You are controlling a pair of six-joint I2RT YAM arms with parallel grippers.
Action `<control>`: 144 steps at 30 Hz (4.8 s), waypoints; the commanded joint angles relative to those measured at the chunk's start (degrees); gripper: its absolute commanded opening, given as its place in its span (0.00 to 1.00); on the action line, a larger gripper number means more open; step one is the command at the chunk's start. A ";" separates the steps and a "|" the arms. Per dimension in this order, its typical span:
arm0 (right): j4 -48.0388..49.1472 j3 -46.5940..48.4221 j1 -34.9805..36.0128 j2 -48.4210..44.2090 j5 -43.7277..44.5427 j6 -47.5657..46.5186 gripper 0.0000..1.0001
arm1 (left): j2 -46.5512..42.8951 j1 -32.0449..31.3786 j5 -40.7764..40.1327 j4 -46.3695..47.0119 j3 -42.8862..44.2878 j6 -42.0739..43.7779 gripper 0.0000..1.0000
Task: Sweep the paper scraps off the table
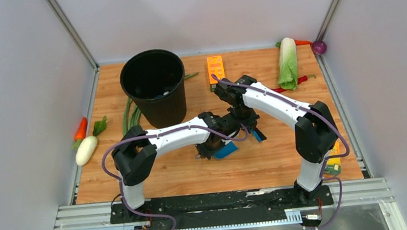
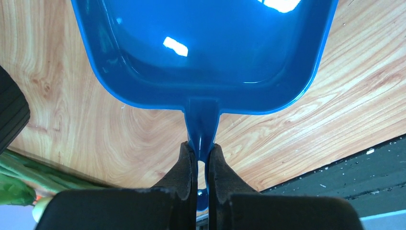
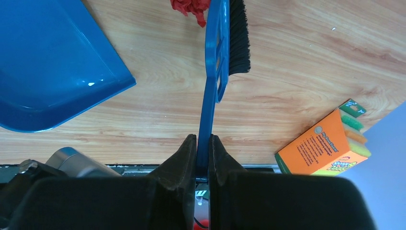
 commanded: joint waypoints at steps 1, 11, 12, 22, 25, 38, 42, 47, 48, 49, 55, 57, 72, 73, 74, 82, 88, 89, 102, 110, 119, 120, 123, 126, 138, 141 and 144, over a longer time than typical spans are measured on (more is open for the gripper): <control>7.14 2.69 3.55 -0.89 -7.20 -3.49 0.00 | -1.07 -0.09 0.12 1.98 -1.21 2.35 0.00; 9.69 -0.82 6.37 -9.24 -14.40 -6.05 0.00 | -2.91 0.43 -2.70 3.30 -2.00 3.06 0.00; 9.96 -1.09 6.72 -10.12 -15.45 -6.22 0.00 | -2.74 0.43 -2.70 3.21 -1.92 3.15 0.00; 11.72 -6.36 8.13 -16.98 -13.90 -8.69 0.00 | -0.02 0.43 -2.17 3.48 0.72 3.59 0.00; 10.05 -5.76 8.04 -17.51 -6.52 -7.46 0.00 | 0.34 0.43 -1.73 3.39 0.89 3.24 0.00; 9.78 5.14 0.57 -7.41 2.47 -2.88 0.00 | 2.18 1.22 -1.73 -2.49 2.30 -0.54 0.00; 10.31 7.87 0.48 -3.81 1.42 -4.72 0.00 | 2.01 1.40 -3.48 -2.94 0.90 -0.81 0.00; 13.29 5.33 0.48 -4.06 -4.19 -4.99 0.00 | 1.22 1.75 -2.70 -2.68 -1.21 -1.69 0.00; 14.60 4.11 0.48 -5.02 -6.12 -4.99 0.00 | 1.22 1.84 -2.26 -2.41 -1.21 -1.86 0.00; 16.71 2.09 0.48 -6.33 -8.49 -4.99 0.00 | 1.30 1.84 -1.74 -2.32 -1.39 -1.95 0.00; 18.40 -3.11 0.48 -12.75 -15.18 -5.25 0.00 | 1.30 1.84 -1.38 -1.80 -0.43 -1.86 0.00; 18.74 -4.51 0.48 -14.77 -18.25 -5.52 0.00 | 1.57 1.84 -1.64 -1.80 0.28 -1.34 0.00; 22.09 -11.29 -3.36 -24.27 -15.84 -3.16 0.00 | 5.79 1.84 -0.50 -2.32 4.76 0.69 0.00; 21.57 -11.55 -5.65 -24.28 -13.90 -2.10 0.00 | 5.70 1.84 -0.50 -2.50 4.76 0.60 0.00; 21.13 -11.46 -8.45 -23.93 -12.92 -1.31 0.00 | 5.61 1.84 -0.41 -2.41 4.50 0.60 0.00; 20.15 -9.09 -12.26 -17.17 -14.13 -1.21 0.00 | 5.17 1.84 -0.33 -2.59 4.15 0.68 0.00; 24.72 -13.04 -9.54 -16.28 -25.45 -2.71 0.00 | 5.61 1.84 -0.06 -2.94 5.03 0.51 0.00; 25.07 -13.57 -9.54 -16.71 -28.09 -2.88 0.00 | 5.61 1.84 0.03 -2.94 5.11 0.51 0.00; 30.79 -22.01 -9.71 -26.03 -42.01 -4.47 0.00 | 6.23 1.84 0.55 -3.20 6.52 1.12 0.00; 30.17 -22.10 -11.20 -28.49 -38.58 -2.36 0.00 | 4.21 1.84 1.43 -1.36 4.86 -0.37 0.00; 21.04 -19.46 -14.10 -29.02 -25.14 -1.30 0.00 | -0.45 1.84 1.96 6.64 -1.39 -4.23 0.00; 20.51 -19.46 -14.72 -29.28 -23.82 -0.69 0.00 | -0.54 1.84 1.87 7.25 -1.74 -4.67 0.00; 19.28 -18.85 -16.56 -30.69 -21.01 1.07 0.00 | -1.15 1.84 1.61 7.78 -1.83 -5.03 0.00; 18.05 -17.97 -17.45 -31.48 -16.35 2.74 0.00 | -1.77 1.84 1.26 7.43 -1.57 -4.77 0.00; 15.85 -19.64 -19.56 -34.03 -7.73 6.69 0.00 | -1.86 1.84 0.47 -0.74 8.88 -3.18 0.00; 15.85 -20.78 -19.91 -35.08 -7.11 7.05 0.00 | -2.30 1.84 0.20 -2.05 10.65 -3.01 0.00; 15.76 -21.92 -20.09 -35.35 -5.97 6.96 0.00 | -2.30 1.84 -0.24 -3.03 12.32 -3.09 0.00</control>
